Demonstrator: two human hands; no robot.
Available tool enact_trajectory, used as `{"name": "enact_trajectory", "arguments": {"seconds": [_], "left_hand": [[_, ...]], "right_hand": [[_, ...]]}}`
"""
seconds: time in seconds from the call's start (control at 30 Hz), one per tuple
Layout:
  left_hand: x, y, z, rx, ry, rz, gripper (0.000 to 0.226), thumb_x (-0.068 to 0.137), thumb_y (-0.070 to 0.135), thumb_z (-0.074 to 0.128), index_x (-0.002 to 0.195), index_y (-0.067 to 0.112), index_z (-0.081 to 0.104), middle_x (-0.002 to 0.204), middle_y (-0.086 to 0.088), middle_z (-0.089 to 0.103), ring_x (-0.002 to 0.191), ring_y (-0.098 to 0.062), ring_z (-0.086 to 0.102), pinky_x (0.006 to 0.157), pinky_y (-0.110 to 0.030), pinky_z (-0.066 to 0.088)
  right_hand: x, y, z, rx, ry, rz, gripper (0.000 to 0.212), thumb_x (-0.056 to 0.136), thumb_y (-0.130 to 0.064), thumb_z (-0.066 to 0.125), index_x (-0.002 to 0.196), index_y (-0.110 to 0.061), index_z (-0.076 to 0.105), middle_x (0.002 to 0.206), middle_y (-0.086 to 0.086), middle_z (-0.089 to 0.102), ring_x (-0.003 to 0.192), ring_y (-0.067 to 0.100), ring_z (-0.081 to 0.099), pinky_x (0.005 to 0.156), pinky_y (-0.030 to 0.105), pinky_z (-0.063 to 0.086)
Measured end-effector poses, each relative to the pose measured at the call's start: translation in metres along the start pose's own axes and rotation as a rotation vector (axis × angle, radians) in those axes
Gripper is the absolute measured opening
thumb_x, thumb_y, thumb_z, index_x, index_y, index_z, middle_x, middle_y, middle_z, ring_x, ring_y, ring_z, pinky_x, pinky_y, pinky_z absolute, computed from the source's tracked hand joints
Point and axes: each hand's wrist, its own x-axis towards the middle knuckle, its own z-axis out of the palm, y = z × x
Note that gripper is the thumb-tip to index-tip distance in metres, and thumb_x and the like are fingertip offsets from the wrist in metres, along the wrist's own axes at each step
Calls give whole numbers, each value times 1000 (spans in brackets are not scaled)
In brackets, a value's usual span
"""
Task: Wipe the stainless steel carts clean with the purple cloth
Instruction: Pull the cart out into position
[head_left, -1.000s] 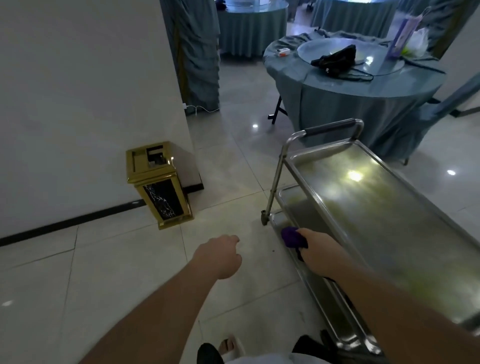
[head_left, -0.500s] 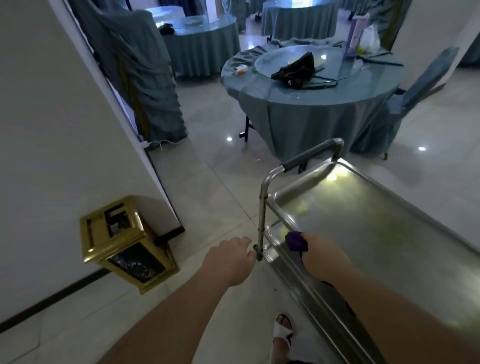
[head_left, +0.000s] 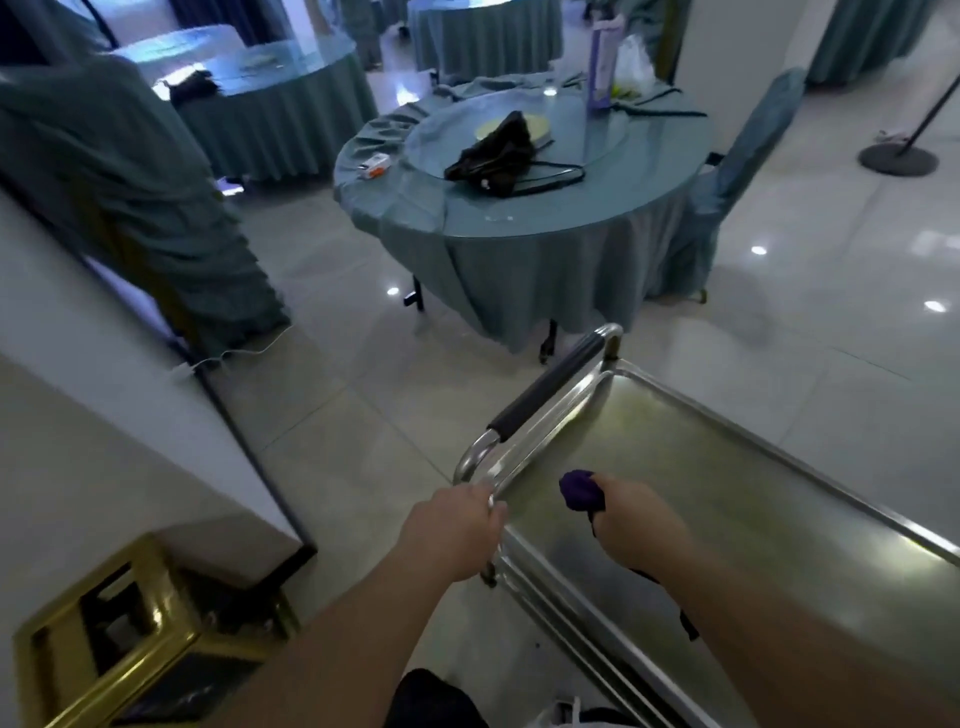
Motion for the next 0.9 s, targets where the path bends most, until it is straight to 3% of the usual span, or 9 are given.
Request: {"name": "enact_trajectory", "arguments": {"seconds": [0.13,0.27,0.37,0.57,0.67,0.77,0.83,0.9], "left_hand": [[66,5,-20,16,-32,141,39,111,44,32,126,23,60,127,-1,63,116,-28,61,98,-41,49],[138,-3,-35,-28,-10,250,37,109,49,33,110,27,63,104,3,66,98,-22,63,92,-45,55],[190,-17,-46,-48,27,376,40,110,48,34,126,27,64,112,6,66,102,-16,59,96,-42,52],[270,-23,-55,-78,-23,574,40,111,44,35,135,24,59,124,4,61,111,-15,59,101,-42,52],[295,-5,-50,-87,15,704,43,110,43,36,142,22,55,134,4,57,121,-14,54,108,-41,48],[313,23,-38,-104,44,818,43,110,43,38,146,23,50,148,3,49,133,-15,46,115,-40,39],[323,43,-27,-79,53,832,51,110,43,37,155,22,42,163,-1,36,152,-20,32,123,-44,30],[332,57,-14,-17,36,823,62,111,45,33,166,19,25,176,-3,15,163,-20,8,131,-45,15]], "right_hand": [[24,6,-1,86,26,123,26,100,-16,51,123,-20,60,95,-5,61,89,16,61,81,30,49],[52,2,4,191,69,262,30,98,-15,51,126,-21,58,110,3,68,97,22,63,77,29,43],[75,-11,11,263,91,365,33,96,-16,51,127,-21,59,116,7,70,104,27,64,77,27,39],[119,-36,35,414,200,537,44,94,-13,53,138,-20,56,127,9,68,115,31,62,83,31,43],[130,-49,63,476,329,586,61,96,-13,56,155,-21,41,146,5,57,128,27,57,105,37,45],[136,-63,100,507,425,566,73,96,-7,55,162,-23,28,157,-1,46,139,20,47,114,36,39],[138,-73,129,492,441,515,79,95,-2,54,164,-24,23,166,-6,32,151,15,31,124,34,27],[139,-82,160,494,368,431,74,101,-12,53,165,-28,18,168,-16,13,158,10,10,128,35,14]]}}
